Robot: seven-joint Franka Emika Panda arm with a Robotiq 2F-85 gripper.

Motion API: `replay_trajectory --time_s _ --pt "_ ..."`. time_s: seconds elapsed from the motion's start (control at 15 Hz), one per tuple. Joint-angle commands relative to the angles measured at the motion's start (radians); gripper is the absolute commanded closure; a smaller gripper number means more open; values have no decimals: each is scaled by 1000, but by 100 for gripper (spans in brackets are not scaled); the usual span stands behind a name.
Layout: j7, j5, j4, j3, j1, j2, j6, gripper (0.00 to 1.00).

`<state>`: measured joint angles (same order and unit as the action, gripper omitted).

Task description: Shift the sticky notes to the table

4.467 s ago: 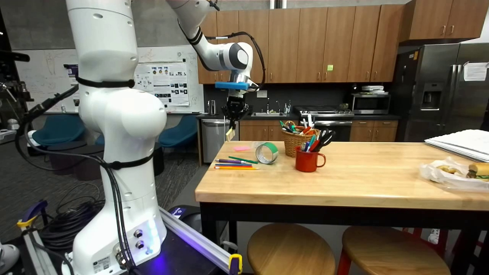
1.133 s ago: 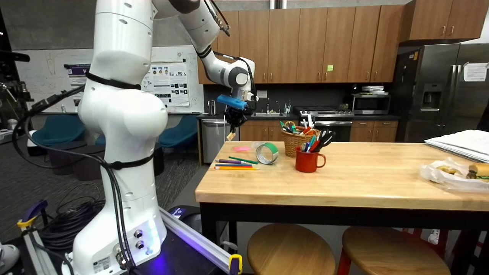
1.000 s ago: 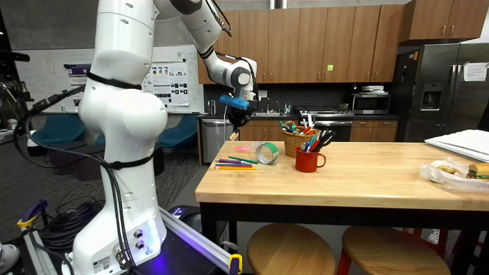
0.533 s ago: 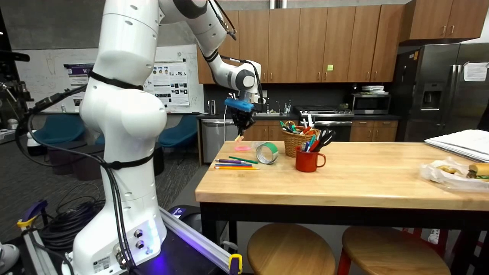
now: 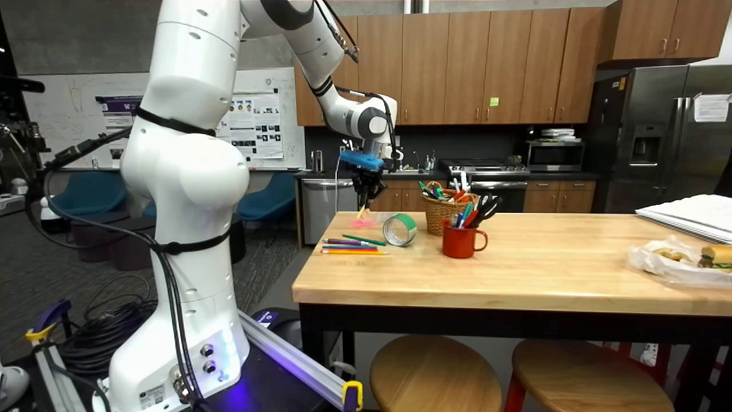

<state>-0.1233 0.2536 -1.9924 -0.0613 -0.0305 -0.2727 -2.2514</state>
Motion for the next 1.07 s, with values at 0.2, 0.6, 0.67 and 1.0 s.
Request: replay_trajectory --time_s 0.2,0.6,0.67,1.0 --pt "49 -29 -2 13 8 15 12 27" --pt "70 -71 -24 33 6 62 15 0" --pt "82 -105 -29 39 3 73 23 0" --pt "119 -257 -61 56 1 145 73 0"
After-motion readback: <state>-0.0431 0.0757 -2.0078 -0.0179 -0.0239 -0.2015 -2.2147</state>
